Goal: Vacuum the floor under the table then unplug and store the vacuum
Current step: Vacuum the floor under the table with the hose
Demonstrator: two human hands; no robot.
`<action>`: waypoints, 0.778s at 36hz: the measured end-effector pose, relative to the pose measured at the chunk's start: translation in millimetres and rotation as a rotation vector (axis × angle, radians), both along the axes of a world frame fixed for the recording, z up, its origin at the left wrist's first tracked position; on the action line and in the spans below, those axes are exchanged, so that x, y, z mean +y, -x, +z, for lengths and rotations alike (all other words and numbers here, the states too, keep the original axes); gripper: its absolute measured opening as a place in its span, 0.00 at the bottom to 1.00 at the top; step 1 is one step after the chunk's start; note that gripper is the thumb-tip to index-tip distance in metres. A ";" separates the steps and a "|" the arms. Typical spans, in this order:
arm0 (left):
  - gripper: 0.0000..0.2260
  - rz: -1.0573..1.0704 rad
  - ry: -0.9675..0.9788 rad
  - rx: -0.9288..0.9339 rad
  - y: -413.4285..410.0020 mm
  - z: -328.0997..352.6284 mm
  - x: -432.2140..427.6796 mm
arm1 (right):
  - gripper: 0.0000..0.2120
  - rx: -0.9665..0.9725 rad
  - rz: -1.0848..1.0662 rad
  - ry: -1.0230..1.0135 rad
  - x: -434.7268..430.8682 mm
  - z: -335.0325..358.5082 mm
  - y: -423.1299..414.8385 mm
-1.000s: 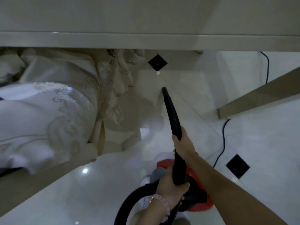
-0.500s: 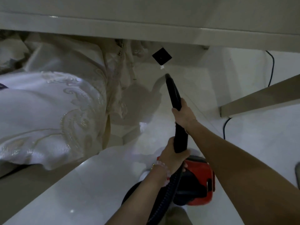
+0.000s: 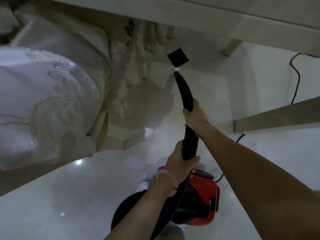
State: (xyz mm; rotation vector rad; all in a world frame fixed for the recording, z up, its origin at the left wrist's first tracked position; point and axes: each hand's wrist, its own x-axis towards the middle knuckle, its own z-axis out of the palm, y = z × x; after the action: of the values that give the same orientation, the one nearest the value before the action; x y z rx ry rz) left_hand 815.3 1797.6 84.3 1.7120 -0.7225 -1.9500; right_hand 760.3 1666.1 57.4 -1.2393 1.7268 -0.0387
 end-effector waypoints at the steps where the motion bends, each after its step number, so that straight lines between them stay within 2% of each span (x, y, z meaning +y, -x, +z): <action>1: 0.23 -0.001 -0.004 -0.005 0.3 0.0 -1.9 | 0.25 0.007 0.006 0.005 -1.3 -0.4 0.0; 19: 0.23 -0.014 -0.010 -0.092 11.4 -2.9 -8.8 | 0.25 -0.004 0.069 -0.007 -8.7 -4.2 3.5; 28: 0.22 0.010 -0.012 -0.074 11.5 -12.1 -14.4 | 0.24 0.014 0.065 -0.005 -15.1 -11.9 2.6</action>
State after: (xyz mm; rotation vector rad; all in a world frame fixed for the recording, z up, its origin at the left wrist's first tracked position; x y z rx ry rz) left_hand 803.8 1783.1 72.2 1.8002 -0.7286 -1.8968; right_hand 757.7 1651.0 45.5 -1.2945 1.6965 0.0130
